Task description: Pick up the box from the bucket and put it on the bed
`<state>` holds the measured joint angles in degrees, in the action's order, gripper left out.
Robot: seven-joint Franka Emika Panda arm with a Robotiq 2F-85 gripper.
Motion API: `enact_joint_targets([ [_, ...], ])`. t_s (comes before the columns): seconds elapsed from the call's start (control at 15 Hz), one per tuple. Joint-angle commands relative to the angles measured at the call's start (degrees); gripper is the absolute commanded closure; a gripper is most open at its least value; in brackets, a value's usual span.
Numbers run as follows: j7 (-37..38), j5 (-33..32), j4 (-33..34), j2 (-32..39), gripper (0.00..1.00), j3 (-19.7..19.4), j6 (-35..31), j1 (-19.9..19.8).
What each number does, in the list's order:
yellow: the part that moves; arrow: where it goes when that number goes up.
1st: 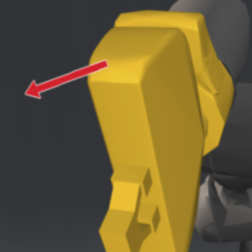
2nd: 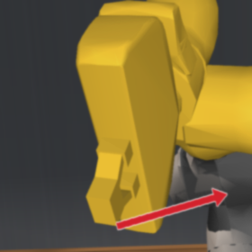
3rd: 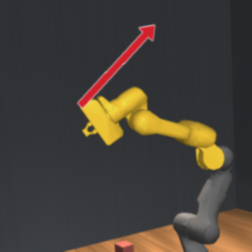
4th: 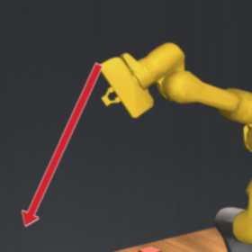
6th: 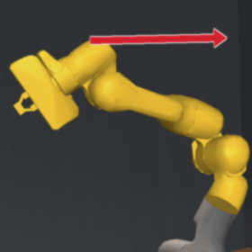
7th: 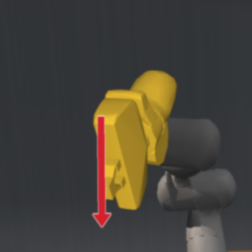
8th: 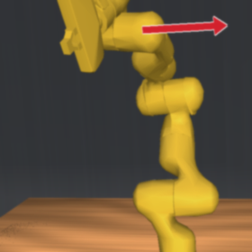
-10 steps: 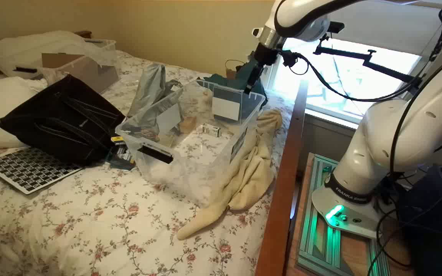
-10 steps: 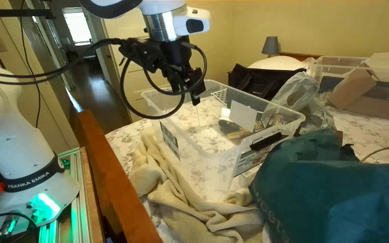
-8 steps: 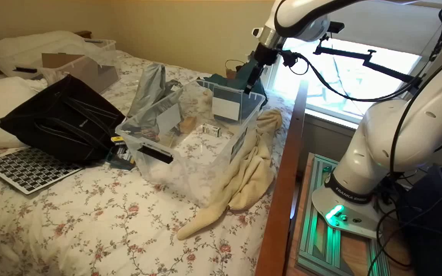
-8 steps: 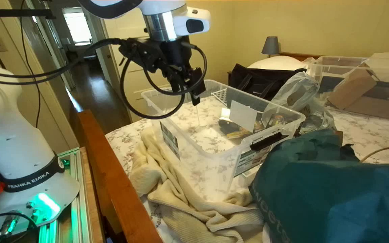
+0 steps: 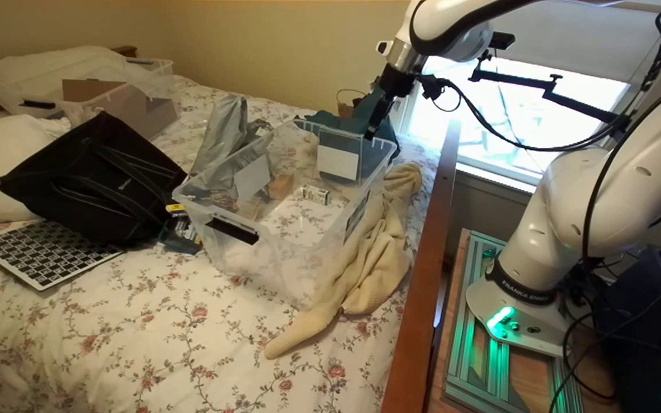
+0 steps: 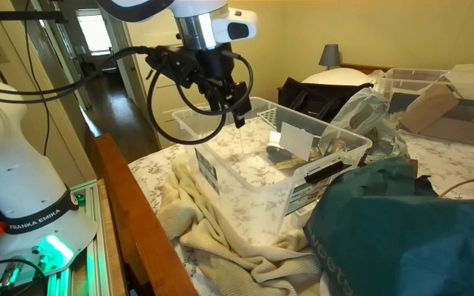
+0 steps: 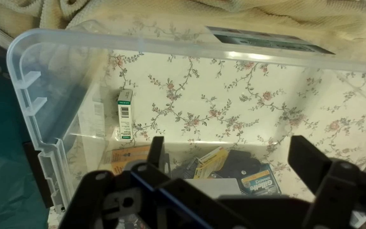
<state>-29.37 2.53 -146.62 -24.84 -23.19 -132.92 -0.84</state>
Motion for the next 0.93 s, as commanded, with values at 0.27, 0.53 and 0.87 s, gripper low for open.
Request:
enact_joint_targets([
  [0.27, -1.79, 9.66, 8.16, 14.96, 0.0, 2.08, -12.73, 2.44],
  [0.53, 2.37, 7.06, 13.17, 26.3, 0.0, 5.79, -24.64, -0.32],
  [0.87, 15.44, -7.59, 20.02, 38.65, 0.0, 7.78, -31.49, -4.35],
])
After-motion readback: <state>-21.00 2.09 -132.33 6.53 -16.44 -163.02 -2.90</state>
